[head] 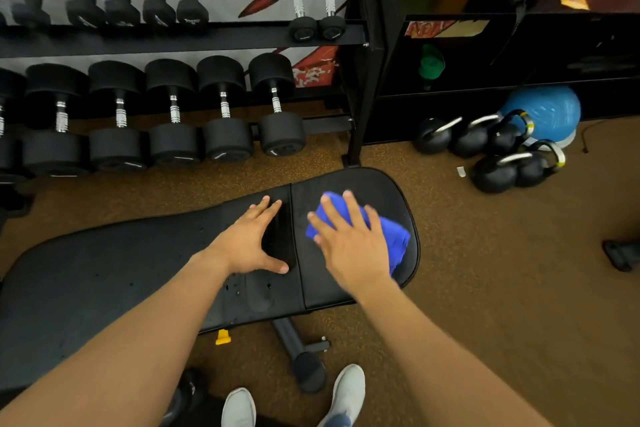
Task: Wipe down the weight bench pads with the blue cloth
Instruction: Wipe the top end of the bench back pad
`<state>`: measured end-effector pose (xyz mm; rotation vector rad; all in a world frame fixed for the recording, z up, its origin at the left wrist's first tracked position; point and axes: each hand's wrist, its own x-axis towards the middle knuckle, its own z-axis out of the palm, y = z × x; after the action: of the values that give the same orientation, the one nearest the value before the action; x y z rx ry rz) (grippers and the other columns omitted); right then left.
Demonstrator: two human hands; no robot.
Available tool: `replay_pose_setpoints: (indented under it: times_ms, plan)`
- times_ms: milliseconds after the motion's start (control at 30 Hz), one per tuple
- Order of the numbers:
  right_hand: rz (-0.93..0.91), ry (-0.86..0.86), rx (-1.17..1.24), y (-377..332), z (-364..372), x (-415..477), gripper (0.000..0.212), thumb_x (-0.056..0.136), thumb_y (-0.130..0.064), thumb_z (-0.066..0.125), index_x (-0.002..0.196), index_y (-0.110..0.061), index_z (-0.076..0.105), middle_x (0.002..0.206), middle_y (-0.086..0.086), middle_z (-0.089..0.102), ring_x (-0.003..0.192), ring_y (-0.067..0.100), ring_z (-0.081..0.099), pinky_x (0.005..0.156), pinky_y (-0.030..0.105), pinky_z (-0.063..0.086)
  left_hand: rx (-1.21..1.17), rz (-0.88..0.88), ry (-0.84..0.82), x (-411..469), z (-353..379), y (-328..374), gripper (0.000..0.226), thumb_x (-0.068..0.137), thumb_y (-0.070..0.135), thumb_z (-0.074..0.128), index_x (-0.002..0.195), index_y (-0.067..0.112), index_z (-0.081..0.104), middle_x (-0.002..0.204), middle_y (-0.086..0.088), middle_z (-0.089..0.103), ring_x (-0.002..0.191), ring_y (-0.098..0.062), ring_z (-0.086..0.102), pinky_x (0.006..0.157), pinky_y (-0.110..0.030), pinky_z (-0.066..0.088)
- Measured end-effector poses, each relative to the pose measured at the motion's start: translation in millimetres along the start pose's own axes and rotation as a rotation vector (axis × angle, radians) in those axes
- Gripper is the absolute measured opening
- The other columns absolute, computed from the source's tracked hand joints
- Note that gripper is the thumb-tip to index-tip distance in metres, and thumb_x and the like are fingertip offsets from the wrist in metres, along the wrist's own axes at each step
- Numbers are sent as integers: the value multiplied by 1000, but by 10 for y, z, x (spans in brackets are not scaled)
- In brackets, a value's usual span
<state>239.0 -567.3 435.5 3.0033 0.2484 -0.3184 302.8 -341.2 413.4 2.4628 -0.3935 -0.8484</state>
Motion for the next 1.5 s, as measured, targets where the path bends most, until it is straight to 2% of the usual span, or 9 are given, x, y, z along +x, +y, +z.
replay_pose_setpoints:
  times_ms: [167,333,467,667,767,933,1033,1333,1500]
  plan:
    - [53,-79,44,-50,54,-739,52,104,-50,23,153,-38,36,164,-9,27,154,29,15,115,53,29,-8,-7,-34,-27,-9,50,137,65,50,91,162,34,-5,168,9,-18,156,-21,-12,124,-45,18]
    - [225,-42,53,123,-139,-136,50,107,-51,18,157,-43,20,168,-13,8,155,28,-4,121,53,15,23,-7,-32,-15,15,0,137,66,51,90,161,36,-7,168,9,-20,156,-23,-11,125,-49,20]
    - [223,-31,41,55,-210,471,51,108,-47,23,158,-40,19,169,-8,2,154,33,-10,121,56,8,45,-2,-18,8,49,-34,136,65,54,89,161,38,-7,168,10,-19,156,-21,-10,124,-50,22]
    - [25,-4,14,-293,-20,135,54,106,-48,32,158,-35,23,167,-9,18,155,28,5,121,52,17,35,10,2,5,39,-42,136,64,56,89,161,39,-6,167,12,-19,156,-18,-11,121,-48,22]
    - [78,-17,56,-260,17,-215,54,106,-50,31,157,-32,29,165,-10,24,154,25,14,119,50,25,30,7,14,-1,41,-59,136,63,58,88,161,40,-5,167,14,-20,156,-16,-11,121,-48,23]
    - [124,-8,27,-147,-98,532,55,107,-51,19,160,-33,17,169,-5,3,155,27,-1,122,50,15,42,1,26,11,61,-95,135,63,60,87,160,43,-6,166,18,-19,156,-13,-10,120,-50,27]
    - [142,-39,24,-168,-178,970,55,107,-51,18,159,-33,19,169,-5,6,155,26,-3,122,51,11,47,6,24,16,69,-111,135,63,62,86,160,44,-6,166,18,-18,156,-13,-9,120,-51,28]
    - [-11,-71,-48,-127,-15,-142,52,105,-53,25,155,-38,32,166,-11,20,154,25,15,120,50,23,45,-1,11,-20,16,-49,136,64,60,87,160,42,-8,166,17,-22,156,-14,-11,120,-50,30]
    - [146,-12,-9,-119,-130,539,54,107,-52,21,158,-36,23,168,-10,9,156,26,1,122,50,13,52,-2,10,4,20,-60,136,65,59,87,159,43,-9,165,17,-23,155,-14,-12,118,-49,30]
